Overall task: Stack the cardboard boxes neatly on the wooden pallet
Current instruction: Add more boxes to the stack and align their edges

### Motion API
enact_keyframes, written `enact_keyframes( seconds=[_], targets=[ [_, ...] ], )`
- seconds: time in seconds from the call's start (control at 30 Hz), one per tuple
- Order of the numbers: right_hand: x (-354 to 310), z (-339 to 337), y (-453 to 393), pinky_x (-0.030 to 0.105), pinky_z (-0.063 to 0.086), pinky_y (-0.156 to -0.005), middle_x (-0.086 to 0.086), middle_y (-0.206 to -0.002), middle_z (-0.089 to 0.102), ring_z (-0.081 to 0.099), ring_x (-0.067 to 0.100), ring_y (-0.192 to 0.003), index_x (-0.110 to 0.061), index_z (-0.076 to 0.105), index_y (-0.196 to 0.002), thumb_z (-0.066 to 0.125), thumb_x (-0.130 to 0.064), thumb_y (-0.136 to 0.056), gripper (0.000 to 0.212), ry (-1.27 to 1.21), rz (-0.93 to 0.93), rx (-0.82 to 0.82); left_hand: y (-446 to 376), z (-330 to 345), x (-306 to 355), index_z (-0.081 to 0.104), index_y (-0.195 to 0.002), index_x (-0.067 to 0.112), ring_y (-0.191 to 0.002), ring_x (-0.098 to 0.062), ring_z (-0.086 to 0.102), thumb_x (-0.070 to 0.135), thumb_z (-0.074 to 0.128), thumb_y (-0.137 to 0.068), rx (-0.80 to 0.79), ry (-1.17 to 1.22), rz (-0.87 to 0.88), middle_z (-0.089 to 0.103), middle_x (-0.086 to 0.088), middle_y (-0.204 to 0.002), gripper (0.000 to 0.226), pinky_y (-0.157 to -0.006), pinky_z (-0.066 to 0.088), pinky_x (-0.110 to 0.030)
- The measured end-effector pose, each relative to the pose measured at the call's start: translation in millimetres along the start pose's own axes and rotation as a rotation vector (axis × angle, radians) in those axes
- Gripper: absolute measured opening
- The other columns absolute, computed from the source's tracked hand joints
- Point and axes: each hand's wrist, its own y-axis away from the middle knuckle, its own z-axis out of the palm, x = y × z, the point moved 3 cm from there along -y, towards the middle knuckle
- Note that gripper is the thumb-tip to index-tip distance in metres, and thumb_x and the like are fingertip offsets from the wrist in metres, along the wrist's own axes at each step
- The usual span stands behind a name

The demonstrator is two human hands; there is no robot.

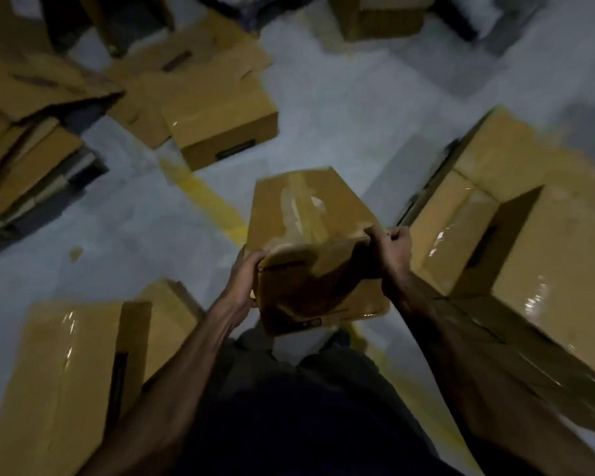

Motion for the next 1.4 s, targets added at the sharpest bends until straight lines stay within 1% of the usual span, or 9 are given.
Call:
enact_keyframes(
  seconds=[0.1,0.23,0.37,0.5,0.63,0.83,1.03,1.23,1.4],
  targets=[
    [-12.9,-38.4,6.3,0.043,0.044,-0.071,0.001,-0.085,0.049,0.052,0.026,-0.079,-0.019,0.048,-0.091,0.074,-0.047,-0.074,0.042,-0.071,0.030,0.152,5.8,30.3,31.0,0.063,-0.119,0.035,-0.107,-0.023,0.065,0.044,0.058,-0.102,-0.113,-0.076,0.086,0.071,0.007,-0.111,0.019,-0.087,0.050,-0.049],
    [-19.1,-70.9,33.6,0.060,0.057,-0.080,0.004,-0.087,0.053,0.064,0.038,-0.089,-0.018,0.048,-0.094,0.076,-0.052,-0.070,0.051,-0.191,0.016,0.318,12.1,58.3,69.5,0.061,-0.095,0.030,-0.091,-0.021,0.064,0.041,0.058,-0.102,-0.255,-0.214,0.173,0.071,0.008,-0.083,0.014,-0.080,0.045,-0.042],
    [-20.6,-95.6,59.6,0.056,0.058,-0.081,0.009,-0.094,0.065,0.070,0.034,-0.088,-0.022,0.049,-0.097,0.075,-0.047,-0.077,0.041,-0.285,0.040,0.440,18.2,86.6,104.9,0.061,-0.113,0.031,-0.082,-0.018,0.066,0.043,0.055,-0.104,-0.396,-0.353,0.281,0.071,0.012,-0.075,0.016,-0.074,0.046,-0.038],
    [-5.2,-113.6,74.2,0.055,0.053,-0.090,0.015,-0.112,0.061,0.062,0.033,-0.102,-0.013,0.051,-0.110,0.065,-0.056,-0.073,0.059,-0.317,0.075,0.527,21.9,120.8,122.9,0.060,-0.132,0.031,-0.084,-0.011,0.073,0.039,0.055,-0.104,-0.497,-0.488,0.369,0.077,0.008,-0.098,0.030,-0.072,0.054,-0.039],
    [19.8,-127.7,68.5,0.054,0.056,-0.090,0.009,-0.111,0.060,0.062,0.029,-0.103,-0.017,0.050,-0.113,0.067,-0.053,-0.083,0.050,-0.375,0.128,0.552,24.1,156.4,125.1,0.058,-0.139,0.036,-0.095,-0.017,0.071,0.034,0.053,-0.104,-0.553,-0.528,0.378,0.074,0.002,-0.117,0.035,-0.073,0.053,-0.037],
    [47.7,-176.3,21.5,0.048,0.054,-0.087,0.003,-0.106,0.058,0.059,0.022,-0.096,-0.017,0.052,-0.110,0.071,-0.042,-0.092,0.036,-0.393,0.185,0.574,14.5,224.2,110.1,0.059,-0.136,0.036,-0.101,-0.018,0.068,0.033,0.051,-0.105,-0.587,-0.548,0.308,0.073,0.001,-0.122,0.032,-0.077,0.052,-0.039],
    [61.5,-242.8,-46.2,0.034,0.039,-0.065,0.002,-0.096,0.053,0.051,0.018,-0.084,-0.010,0.052,-0.112,0.071,-0.036,-0.095,0.037,-0.381,0.164,0.541,1.4,308.3,92.4,0.060,-0.135,0.037,-0.106,-0.021,0.066,0.031,0.052,-0.103,-0.542,-0.515,0.272,0.073,0.000,-0.124,0.034,-0.083,0.050,-0.041],
    [65.1,-290.2,-105.7,0.036,0.047,-0.071,0.001,-0.098,0.053,0.053,0.016,-0.084,-0.011,0.051,-0.114,0.067,-0.035,-0.097,0.034,-0.393,0.147,0.491,-16.0,383.5,90.5,0.062,-0.131,0.038,-0.111,-0.024,0.063,0.032,0.057,-0.091,-0.490,-0.509,0.258,0.073,0.000,-0.125,0.040,-0.092,0.045,-0.048],
    [77.0,-310.9,-156.1,0.040,0.055,-0.080,0.000,-0.107,0.060,0.061,0.019,-0.097,-0.017,0.054,-0.115,0.068,-0.034,-0.096,0.029,-0.465,0.199,0.510,-48.4,433.9,90.0,0.056,-0.140,0.040,-0.118,-0.027,0.063,0.026,0.053,-0.098,-0.475,-0.539,0.220,0.071,0.001,-0.129,0.044,-0.098,0.050,-0.055]
  ],
)
